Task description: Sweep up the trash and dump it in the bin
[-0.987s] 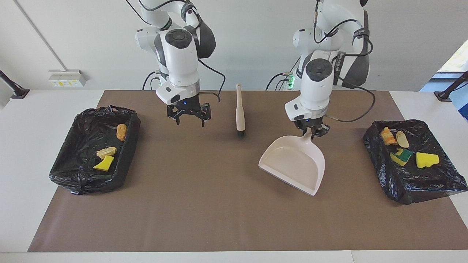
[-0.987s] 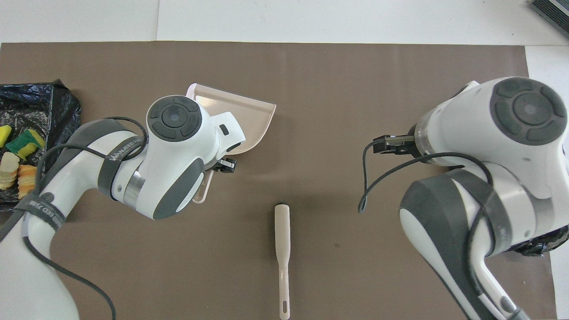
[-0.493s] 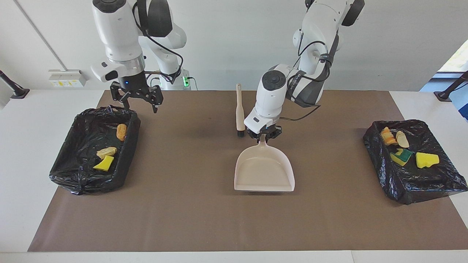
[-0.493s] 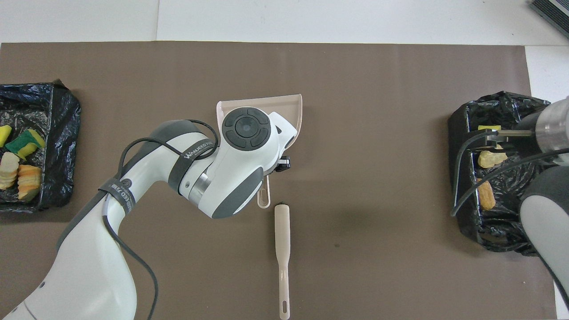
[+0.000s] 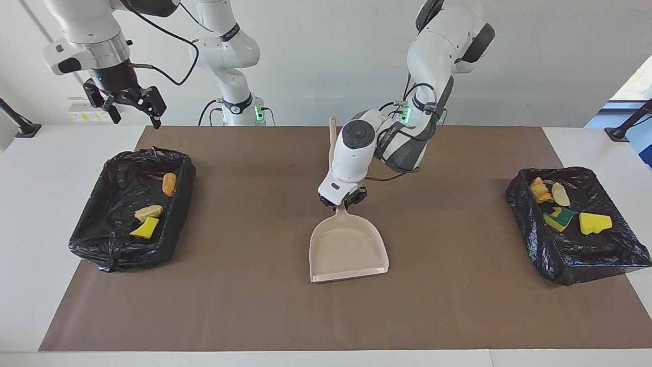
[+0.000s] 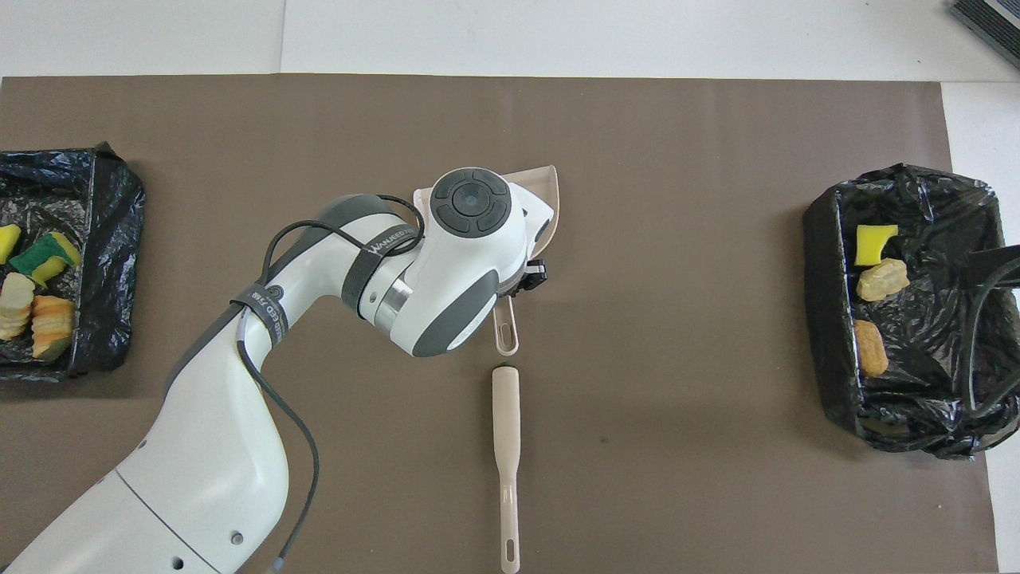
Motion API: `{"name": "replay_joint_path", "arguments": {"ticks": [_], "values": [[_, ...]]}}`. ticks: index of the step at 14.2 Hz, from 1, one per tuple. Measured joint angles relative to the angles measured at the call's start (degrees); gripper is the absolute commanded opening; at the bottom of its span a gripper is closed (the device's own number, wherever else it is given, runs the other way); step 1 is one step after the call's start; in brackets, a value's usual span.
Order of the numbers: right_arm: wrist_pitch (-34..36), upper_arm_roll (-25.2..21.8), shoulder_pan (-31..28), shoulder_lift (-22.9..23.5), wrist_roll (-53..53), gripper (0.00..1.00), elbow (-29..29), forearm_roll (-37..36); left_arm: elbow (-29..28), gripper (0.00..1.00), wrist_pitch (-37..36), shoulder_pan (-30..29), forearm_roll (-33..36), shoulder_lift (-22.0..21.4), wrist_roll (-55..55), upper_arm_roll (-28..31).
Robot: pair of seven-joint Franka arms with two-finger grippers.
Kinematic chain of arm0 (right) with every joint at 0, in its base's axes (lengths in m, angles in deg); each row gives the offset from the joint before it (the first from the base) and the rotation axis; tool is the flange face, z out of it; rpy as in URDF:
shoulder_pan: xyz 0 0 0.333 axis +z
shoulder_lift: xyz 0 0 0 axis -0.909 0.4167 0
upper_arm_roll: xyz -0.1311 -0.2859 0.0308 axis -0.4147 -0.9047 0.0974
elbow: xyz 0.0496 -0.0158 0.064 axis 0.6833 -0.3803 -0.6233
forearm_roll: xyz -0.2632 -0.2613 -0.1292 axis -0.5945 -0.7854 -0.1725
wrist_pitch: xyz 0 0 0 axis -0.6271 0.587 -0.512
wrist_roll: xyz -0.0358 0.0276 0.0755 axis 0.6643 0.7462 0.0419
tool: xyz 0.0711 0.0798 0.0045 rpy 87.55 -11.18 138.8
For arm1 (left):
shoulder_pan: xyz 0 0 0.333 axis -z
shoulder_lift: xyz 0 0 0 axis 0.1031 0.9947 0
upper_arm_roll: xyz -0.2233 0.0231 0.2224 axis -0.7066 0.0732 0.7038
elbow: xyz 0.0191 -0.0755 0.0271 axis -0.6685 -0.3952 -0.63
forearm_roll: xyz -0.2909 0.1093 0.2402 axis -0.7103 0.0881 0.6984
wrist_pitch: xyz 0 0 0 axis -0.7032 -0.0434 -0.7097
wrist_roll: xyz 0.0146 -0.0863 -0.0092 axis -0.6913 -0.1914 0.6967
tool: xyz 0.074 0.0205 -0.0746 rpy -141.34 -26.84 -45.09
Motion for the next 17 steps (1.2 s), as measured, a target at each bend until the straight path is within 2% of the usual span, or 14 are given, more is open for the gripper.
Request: {"name": "replay_joint_path", "arguments": {"ticks": [3,5,7,11,14,17], "values": [[1.6,0.2,0.1,-1.0,0.0,1.0,-0.9,1.3,0.5,0.96,-0.3,-0.3,0.0,-0.5,-3.6,0.0],[2.7,0.4,0.2,-1.3,0.0,1.0,-1.2,1.6,-0.5,1.0,-1.7,-1.7,0.0,-2.9,-7.8,0.1],[3.0,0.7,0.3,-1.4,-0.1,1.0,-1.4,1.6,-4.9,1.0,-3.5,-2.8,0.0,-8.3,-12.5,1.8],[3.0,1.2,0.4,-1.4,-3.4,1.0,-1.6,1.7,-16.4,1.0,-5.4,-3.0,-0.1,-19.9,-19.6,11.1],[3.0,1.3,0.4,-1.4,-3.6,1.0,-1.8,1.7,-22.3,1.0,-5.6,-3.3,-0.2,-27.1,-24.4,16.7],[3.0,1.3,0.4,-1.4,-3.6,1.0,-1.8,1.7,-26.6,1.0,-6.2,-5.9,-0.3,-33.2,-29.3,18.2]]}}
